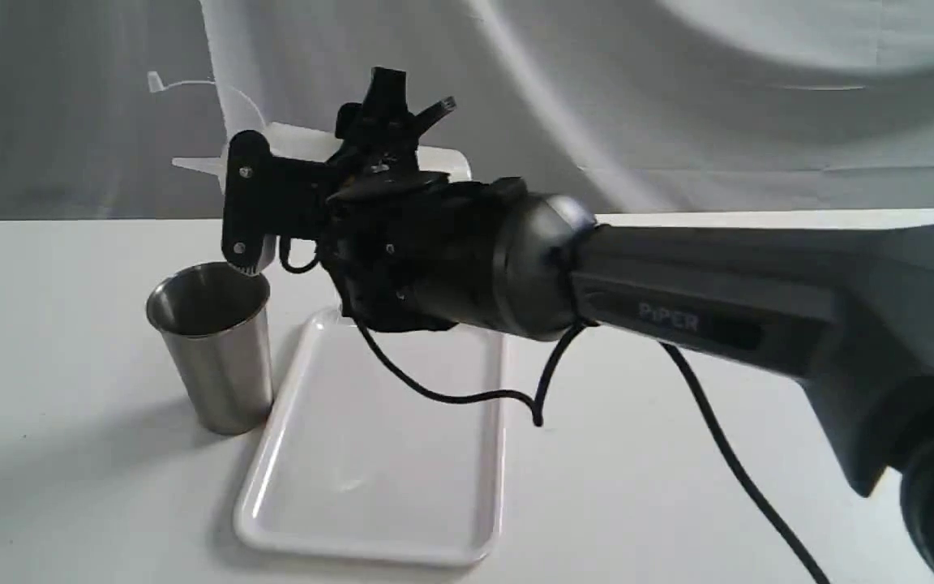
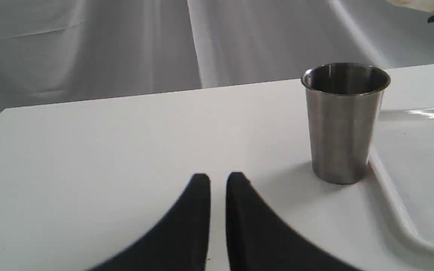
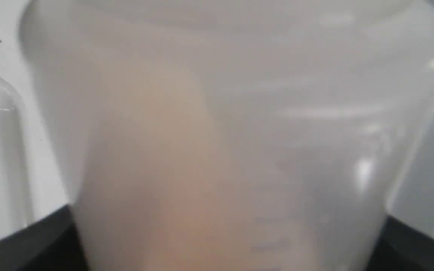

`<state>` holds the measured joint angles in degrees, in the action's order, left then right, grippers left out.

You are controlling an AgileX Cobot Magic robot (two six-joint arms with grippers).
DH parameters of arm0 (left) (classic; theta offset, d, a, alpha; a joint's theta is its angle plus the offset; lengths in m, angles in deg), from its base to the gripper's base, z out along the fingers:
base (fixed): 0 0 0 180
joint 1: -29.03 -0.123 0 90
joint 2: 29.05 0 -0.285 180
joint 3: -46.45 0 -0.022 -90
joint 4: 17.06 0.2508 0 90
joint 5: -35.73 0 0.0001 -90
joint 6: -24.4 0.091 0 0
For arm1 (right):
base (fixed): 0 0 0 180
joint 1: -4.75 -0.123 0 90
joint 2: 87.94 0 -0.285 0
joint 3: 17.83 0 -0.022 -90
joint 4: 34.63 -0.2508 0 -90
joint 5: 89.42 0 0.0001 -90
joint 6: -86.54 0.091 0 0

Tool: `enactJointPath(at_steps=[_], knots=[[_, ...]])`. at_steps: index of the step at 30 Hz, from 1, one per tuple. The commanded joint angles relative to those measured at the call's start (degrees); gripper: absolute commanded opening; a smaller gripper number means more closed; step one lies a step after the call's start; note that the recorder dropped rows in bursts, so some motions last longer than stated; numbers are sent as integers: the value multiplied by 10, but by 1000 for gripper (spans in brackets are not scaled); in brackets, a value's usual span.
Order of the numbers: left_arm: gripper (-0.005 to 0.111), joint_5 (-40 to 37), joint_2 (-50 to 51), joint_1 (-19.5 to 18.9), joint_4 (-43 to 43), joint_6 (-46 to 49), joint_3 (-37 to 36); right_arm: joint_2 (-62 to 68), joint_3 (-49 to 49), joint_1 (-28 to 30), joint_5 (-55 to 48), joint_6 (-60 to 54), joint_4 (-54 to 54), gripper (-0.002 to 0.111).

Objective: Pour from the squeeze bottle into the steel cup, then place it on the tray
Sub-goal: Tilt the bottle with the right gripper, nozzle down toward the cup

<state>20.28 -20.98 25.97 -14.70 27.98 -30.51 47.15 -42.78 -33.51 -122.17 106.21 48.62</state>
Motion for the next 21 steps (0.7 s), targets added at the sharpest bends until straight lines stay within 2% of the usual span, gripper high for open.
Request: enactJointPath(at_steps=[1,21], knots=[[8,3,-3,4,0,-1,-3,-9,-6,0,-23,-4,21,0],[8,0,-3,4,0,-1,-3,-3,-6,-6,-126,-64,96,0]])
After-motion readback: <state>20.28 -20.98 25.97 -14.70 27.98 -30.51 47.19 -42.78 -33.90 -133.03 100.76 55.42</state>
